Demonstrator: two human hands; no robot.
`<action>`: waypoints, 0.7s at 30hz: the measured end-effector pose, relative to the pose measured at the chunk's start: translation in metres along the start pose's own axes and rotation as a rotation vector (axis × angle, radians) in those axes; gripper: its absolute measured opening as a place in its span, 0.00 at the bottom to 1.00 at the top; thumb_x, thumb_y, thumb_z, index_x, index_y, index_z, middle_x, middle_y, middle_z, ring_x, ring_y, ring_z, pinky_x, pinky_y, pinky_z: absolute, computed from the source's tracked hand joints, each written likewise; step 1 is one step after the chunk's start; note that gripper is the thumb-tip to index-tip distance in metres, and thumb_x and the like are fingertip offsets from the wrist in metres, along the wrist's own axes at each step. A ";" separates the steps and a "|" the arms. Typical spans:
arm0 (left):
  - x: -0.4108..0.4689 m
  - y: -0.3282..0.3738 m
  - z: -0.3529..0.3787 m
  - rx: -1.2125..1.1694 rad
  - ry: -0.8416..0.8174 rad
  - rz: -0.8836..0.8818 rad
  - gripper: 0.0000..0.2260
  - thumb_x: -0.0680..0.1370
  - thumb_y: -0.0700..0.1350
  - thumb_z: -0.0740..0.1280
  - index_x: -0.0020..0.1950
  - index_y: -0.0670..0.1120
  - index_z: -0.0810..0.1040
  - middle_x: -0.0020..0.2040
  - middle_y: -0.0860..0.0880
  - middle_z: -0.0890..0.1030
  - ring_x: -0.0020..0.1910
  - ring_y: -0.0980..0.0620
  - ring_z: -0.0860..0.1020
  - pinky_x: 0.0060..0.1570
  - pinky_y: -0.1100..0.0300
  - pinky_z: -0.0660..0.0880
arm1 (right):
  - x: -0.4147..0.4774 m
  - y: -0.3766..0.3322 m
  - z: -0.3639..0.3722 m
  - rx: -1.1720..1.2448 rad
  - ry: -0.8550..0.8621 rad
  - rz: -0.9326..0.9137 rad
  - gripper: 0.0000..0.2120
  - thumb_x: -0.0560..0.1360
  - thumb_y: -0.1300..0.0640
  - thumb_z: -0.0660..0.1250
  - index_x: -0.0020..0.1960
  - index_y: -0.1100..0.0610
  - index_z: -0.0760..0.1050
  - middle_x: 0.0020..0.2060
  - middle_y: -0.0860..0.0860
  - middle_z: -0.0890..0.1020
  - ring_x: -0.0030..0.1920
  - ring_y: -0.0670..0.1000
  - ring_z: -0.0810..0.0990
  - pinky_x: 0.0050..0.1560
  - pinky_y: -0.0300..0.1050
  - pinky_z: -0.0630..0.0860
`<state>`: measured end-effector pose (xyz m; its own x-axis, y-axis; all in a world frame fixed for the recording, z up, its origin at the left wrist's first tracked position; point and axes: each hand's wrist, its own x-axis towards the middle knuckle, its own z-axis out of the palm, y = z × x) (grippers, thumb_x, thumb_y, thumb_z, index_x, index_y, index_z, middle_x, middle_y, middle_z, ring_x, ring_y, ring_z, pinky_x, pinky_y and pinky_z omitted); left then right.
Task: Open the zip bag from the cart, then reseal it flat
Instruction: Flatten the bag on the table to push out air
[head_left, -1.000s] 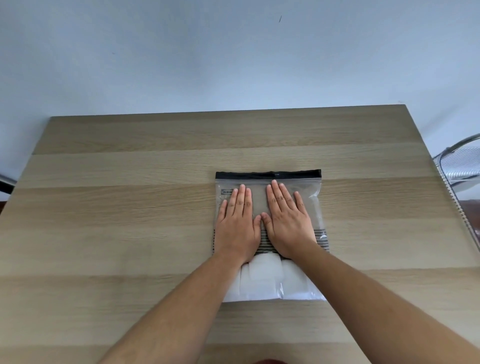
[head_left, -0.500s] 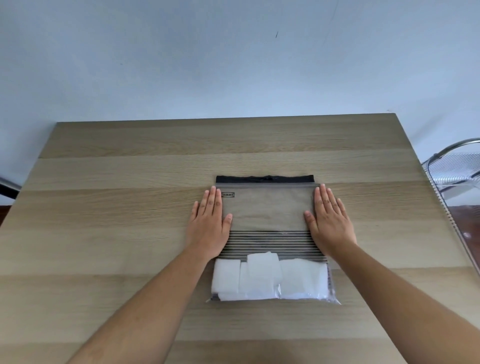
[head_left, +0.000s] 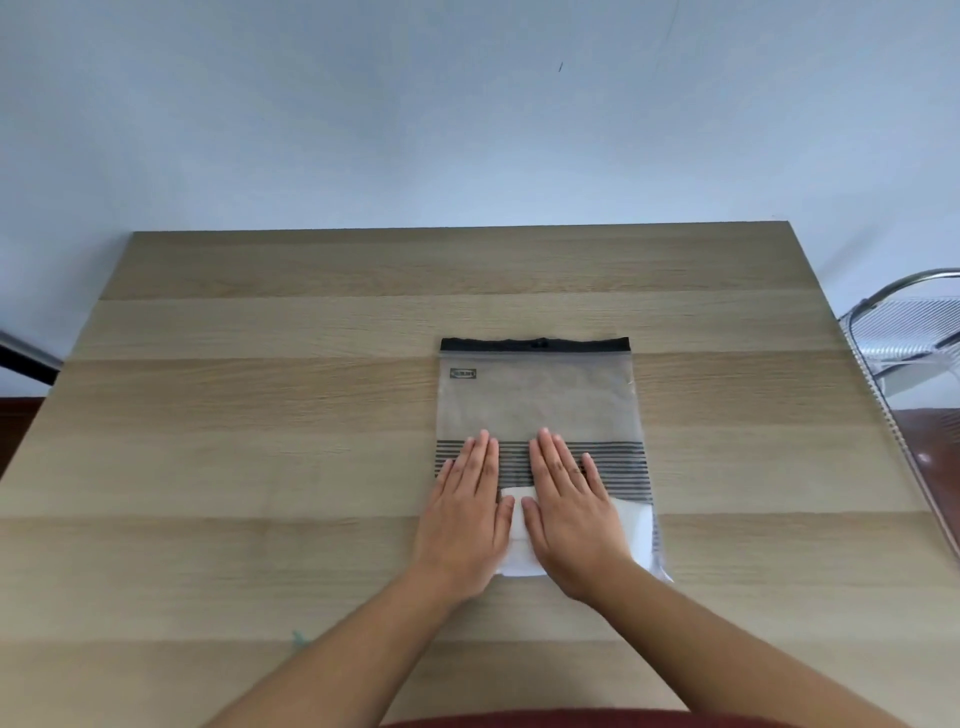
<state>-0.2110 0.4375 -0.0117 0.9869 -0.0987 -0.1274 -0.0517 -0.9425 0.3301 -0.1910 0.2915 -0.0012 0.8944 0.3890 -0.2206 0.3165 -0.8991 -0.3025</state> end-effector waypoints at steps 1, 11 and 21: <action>-0.002 -0.001 0.003 0.027 -0.012 0.003 0.26 0.80 0.55 0.43 0.74 0.47 0.37 0.78 0.49 0.42 0.73 0.57 0.36 0.72 0.60 0.37 | 0.000 0.002 0.003 -0.034 -0.014 -0.003 0.27 0.80 0.46 0.39 0.72 0.54 0.32 0.75 0.49 0.37 0.72 0.47 0.30 0.72 0.46 0.31; -0.004 -0.009 0.010 0.034 0.015 0.012 0.29 0.76 0.58 0.39 0.74 0.47 0.39 0.77 0.50 0.44 0.74 0.56 0.39 0.72 0.60 0.38 | -0.004 0.020 0.011 -0.101 0.004 0.024 0.33 0.74 0.38 0.31 0.73 0.54 0.33 0.73 0.48 0.37 0.73 0.46 0.33 0.73 0.47 0.32; -0.016 -0.056 -0.003 0.113 -0.015 0.005 0.31 0.75 0.61 0.37 0.73 0.46 0.36 0.76 0.51 0.40 0.74 0.55 0.37 0.72 0.58 0.37 | -0.034 0.086 -0.001 -0.022 0.080 0.106 0.31 0.76 0.42 0.34 0.74 0.56 0.37 0.75 0.49 0.43 0.75 0.45 0.38 0.75 0.41 0.36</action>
<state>-0.2232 0.4924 -0.0254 0.9842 -0.1081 -0.1405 -0.0749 -0.9719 0.2230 -0.1936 0.2006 -0.0185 0.9453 0.2750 -0.1757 0.2246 -0.9388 -0.2610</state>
